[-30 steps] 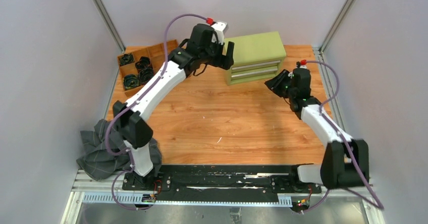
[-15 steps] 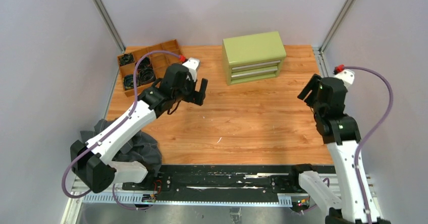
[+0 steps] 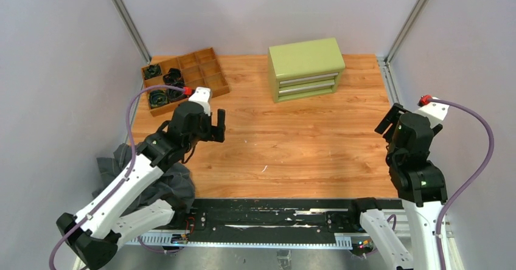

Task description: Organize the makeup

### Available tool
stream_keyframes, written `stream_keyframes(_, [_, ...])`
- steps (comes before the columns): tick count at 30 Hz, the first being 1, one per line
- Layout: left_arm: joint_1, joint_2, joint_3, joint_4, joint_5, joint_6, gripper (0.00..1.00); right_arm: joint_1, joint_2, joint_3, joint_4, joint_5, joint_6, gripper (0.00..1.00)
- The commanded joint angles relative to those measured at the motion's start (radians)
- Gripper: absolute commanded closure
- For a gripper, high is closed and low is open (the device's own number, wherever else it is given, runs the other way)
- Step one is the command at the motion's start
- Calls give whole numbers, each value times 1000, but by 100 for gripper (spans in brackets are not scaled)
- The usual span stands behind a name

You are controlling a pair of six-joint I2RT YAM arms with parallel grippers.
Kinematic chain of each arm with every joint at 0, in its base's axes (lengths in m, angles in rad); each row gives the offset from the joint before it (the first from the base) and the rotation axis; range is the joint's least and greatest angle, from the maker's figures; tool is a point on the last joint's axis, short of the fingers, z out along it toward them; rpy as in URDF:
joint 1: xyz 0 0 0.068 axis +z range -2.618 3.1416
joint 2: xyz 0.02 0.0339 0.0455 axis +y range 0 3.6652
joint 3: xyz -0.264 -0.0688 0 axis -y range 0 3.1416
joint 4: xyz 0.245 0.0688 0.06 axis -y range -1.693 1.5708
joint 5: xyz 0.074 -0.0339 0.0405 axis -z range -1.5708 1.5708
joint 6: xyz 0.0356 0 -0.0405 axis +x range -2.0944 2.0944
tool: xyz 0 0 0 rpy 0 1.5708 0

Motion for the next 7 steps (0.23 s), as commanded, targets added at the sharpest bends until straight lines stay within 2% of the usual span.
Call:
stream_keyframes(1, [0,-64,-9,13,-67,-18,2,11,3,13,-24,39,-19,28])
stream_keyframes(7, [0,-90,-20,41,-73,-17,2,10,39,18,-20,23,-9,30])
